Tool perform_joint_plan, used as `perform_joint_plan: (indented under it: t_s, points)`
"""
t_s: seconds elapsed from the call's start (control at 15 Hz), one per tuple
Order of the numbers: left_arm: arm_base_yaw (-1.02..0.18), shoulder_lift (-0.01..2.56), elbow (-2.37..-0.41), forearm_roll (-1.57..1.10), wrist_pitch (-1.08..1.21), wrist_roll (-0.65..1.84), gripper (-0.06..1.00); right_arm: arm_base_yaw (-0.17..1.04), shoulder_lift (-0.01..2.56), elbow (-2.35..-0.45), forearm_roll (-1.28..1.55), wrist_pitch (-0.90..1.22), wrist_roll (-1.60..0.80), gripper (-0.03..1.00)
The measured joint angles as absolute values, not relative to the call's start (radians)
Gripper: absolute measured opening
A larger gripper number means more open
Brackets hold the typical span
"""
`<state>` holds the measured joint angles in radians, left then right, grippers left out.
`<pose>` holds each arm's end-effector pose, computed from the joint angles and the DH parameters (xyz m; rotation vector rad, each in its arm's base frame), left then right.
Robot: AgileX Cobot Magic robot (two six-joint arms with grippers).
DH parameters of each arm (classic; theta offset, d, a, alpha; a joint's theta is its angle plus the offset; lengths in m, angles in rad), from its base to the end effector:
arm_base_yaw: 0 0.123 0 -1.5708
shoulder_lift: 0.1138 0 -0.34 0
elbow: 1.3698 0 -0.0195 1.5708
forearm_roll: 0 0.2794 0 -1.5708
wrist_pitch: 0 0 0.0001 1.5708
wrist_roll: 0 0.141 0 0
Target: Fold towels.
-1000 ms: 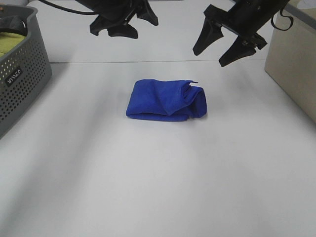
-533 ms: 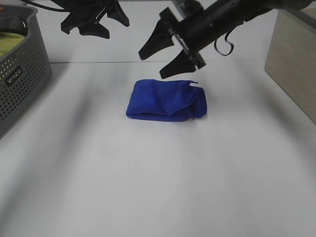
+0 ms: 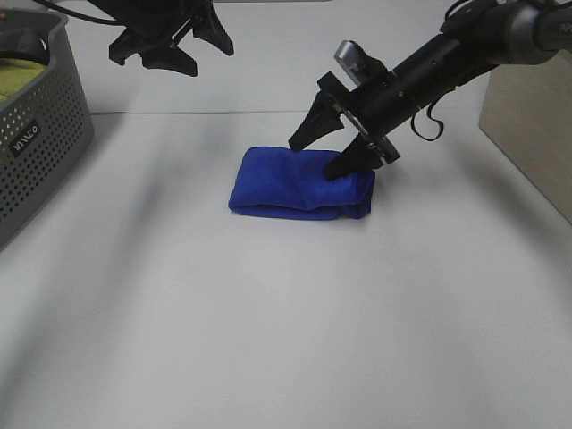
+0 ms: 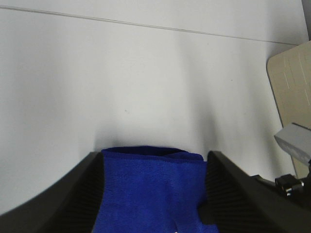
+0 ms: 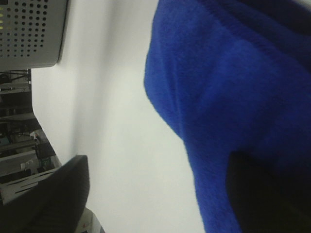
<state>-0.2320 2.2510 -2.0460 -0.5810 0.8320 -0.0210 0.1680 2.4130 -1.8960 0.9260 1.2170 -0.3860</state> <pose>0.5768 -0.1951 0.2501 -0.0603 2.4945 -0.8012 0.5256 0.1964 0.1278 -0.2510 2.8283 1.2916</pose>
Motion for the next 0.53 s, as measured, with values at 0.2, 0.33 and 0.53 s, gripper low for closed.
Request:
perform_joint_plan:
  t_s: [0.2,0.33,0.53]
  points:
    - [-0.232,2.251,-2.046,-0.58,0.84,-0.021,0.59,0.131,2.421,-1.896,0.863,1.218,-0.385,0.75]
    - [-0.232,2.25,-2.046,-0.576,0.859,-0.013,0.59,0.131,2.42,-1.896,0.786,1.217,-0.384,0.75]
    - [-0.232,2.21,-2.046,-0.499,0.934,0.026,0.59,0.131,2.376,-1.896,0.664,1.217,-0.324,0.75]
